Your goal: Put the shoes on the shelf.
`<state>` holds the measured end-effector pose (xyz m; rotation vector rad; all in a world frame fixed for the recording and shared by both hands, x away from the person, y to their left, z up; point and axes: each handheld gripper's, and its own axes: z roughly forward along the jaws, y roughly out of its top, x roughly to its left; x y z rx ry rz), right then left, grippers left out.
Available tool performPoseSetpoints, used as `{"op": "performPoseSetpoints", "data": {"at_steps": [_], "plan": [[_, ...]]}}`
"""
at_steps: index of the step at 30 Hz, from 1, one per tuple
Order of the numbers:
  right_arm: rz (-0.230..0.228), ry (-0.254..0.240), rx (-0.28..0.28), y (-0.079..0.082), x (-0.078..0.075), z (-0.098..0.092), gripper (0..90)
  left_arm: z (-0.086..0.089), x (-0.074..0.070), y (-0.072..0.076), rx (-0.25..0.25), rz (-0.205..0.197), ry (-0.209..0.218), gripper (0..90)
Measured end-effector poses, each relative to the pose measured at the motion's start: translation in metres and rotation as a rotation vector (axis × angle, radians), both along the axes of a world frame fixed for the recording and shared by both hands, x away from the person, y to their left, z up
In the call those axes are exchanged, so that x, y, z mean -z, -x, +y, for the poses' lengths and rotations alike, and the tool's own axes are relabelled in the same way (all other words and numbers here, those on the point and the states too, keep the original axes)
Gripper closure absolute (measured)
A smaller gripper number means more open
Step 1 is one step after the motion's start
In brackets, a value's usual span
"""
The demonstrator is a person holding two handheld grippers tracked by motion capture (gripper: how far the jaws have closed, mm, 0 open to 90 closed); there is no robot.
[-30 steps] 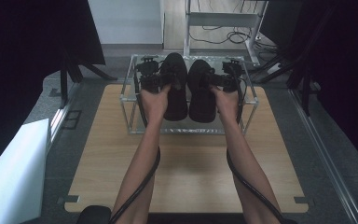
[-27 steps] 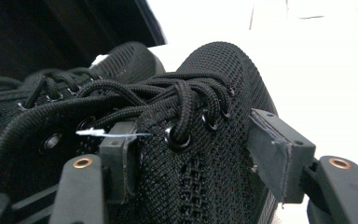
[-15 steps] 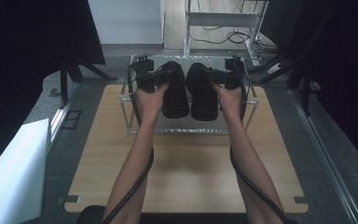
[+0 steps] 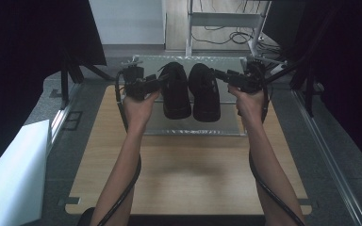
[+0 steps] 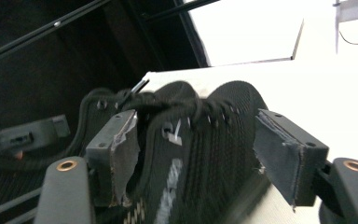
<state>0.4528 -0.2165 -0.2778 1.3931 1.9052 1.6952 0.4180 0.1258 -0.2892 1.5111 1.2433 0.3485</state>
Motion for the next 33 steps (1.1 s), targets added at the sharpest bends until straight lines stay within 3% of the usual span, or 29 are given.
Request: {"op": "performPoseSetpoints", "data": {"at_steps": [8,12,16,17,18,20,24,27,33], "plan": [[0.01,0.017,-0.071,0.032,0.026,-0.019,48.5,0.008,0.019,0.026,0.043,-0.02,-0.039,49.9],[-0.002,0.018,-0.113,0.055,0.043,-0.022,60.7,0.009,0.031,0.047,0.075,-0.042,-0.066,63.1],[-0.018,0.01,-0.135,0.072,0.05,-0.021,68.3,0.007,0.035,0.061,0.097,-0.06,-0.091,71.3],[-0.041,0.032,-0.141,0.084,0.053,-0.02,73.4,0.006,0.039,0.07,0.117,-0.065,-0.093,75.5],[-0.041,0.032,-0.141,0.084,0.053,-0.02,73.4,0.006,0.039,0.07,0.117,-0.065,-0.093,77.7],[-0.059,0.052,-0.15,0.101,0.059,-0.02,81.6,0.004,0.044,0.081,0.14,-0.07,-0.098,81.3],[-0.049,0.052,-0.187,0.11,0.067,-0.02,85.9,0.0,0.054,0.092,0.176,-0.059,-0.093,83.5],[-0.03,0.054,-0.225,0.112,0.081,-0.013,87.9,-0.01,0.065,0.1,0.212,-0.054,-0.115,83.7],[-0.035,0.058,-0.237,0.107,0.088,-0.001,88.4,-0.019,0.071,0.097,0.199,-0.056,-0.147,83.6]]}}
